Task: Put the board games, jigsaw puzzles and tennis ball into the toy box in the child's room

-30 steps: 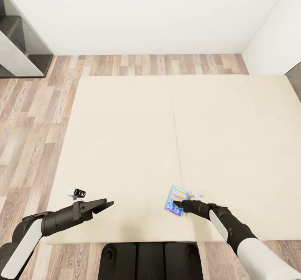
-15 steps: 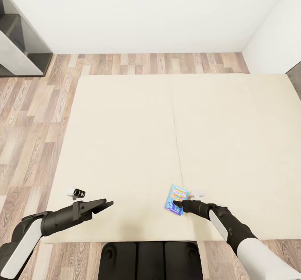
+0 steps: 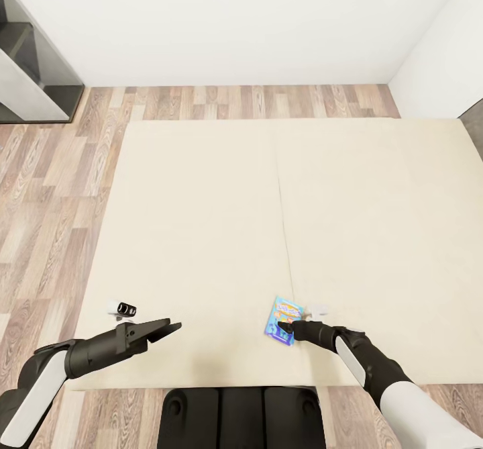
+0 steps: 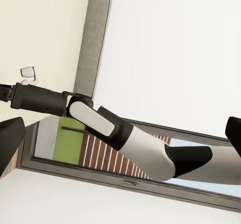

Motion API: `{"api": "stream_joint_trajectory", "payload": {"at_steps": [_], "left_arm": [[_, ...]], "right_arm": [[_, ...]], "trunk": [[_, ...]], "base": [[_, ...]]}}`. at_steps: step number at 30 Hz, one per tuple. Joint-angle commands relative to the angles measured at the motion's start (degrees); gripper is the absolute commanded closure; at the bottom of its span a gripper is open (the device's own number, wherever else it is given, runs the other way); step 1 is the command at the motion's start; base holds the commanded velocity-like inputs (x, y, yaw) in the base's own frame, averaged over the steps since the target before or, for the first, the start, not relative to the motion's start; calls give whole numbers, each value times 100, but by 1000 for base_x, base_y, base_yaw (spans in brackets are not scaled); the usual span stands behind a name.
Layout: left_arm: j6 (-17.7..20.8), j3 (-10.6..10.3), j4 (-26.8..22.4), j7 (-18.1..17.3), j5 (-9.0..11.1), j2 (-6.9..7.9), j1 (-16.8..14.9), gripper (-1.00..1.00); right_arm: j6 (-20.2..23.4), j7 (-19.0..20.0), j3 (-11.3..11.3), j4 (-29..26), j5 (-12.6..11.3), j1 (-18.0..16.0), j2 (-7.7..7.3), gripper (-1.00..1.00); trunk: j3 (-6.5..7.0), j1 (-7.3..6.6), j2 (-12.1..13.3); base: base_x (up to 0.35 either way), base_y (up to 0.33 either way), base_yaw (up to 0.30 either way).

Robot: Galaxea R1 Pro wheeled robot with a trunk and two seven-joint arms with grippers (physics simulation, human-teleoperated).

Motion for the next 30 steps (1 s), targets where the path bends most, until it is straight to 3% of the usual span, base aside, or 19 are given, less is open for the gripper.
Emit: {"api": "stream_joint_trajectory", "payload": {"at_steps": [1,30], "left_arm": [[27,1,-1,-9,7,0,-2,-100],[27,1,-1,-9,3,-18,-2,-100]], "right_arm": [[31,-10,25,-8,-51,-2,-7,-100],[15,-8,25,-8,-51,-2,-7,-100]], "trunk": [[-6,3,-9],[-6,3,-9]], "base": [[0,0,0],[0,14,0]]}}
